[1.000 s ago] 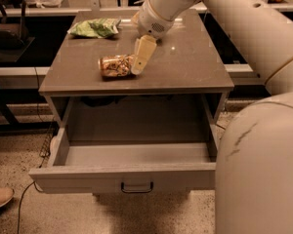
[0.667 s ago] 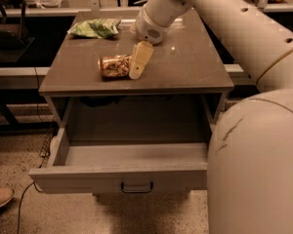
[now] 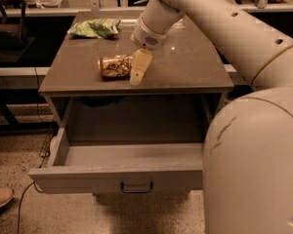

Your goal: Place orange can into top drawer

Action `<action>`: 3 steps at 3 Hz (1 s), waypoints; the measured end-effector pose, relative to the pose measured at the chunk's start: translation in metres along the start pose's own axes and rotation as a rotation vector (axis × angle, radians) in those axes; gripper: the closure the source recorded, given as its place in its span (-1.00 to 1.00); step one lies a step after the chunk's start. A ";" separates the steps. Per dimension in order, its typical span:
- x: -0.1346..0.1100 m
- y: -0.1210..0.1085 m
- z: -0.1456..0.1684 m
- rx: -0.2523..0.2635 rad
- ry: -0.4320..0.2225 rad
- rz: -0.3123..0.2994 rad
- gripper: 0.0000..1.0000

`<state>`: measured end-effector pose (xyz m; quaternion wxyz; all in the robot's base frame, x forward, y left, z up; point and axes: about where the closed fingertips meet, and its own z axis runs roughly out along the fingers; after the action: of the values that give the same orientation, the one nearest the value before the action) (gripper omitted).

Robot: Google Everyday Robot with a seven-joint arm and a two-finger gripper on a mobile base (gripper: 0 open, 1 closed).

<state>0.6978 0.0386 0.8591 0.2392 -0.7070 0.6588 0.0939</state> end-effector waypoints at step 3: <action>-0.006 0.003 0.013 -0.027 0.016 -0.022 -0.50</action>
Offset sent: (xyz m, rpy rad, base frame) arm 0.0001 0.0094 -0.0043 -0.0326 0.0052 0.0262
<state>0.6966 0.0501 0.8500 0.2252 -0.7182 0.6516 0.0944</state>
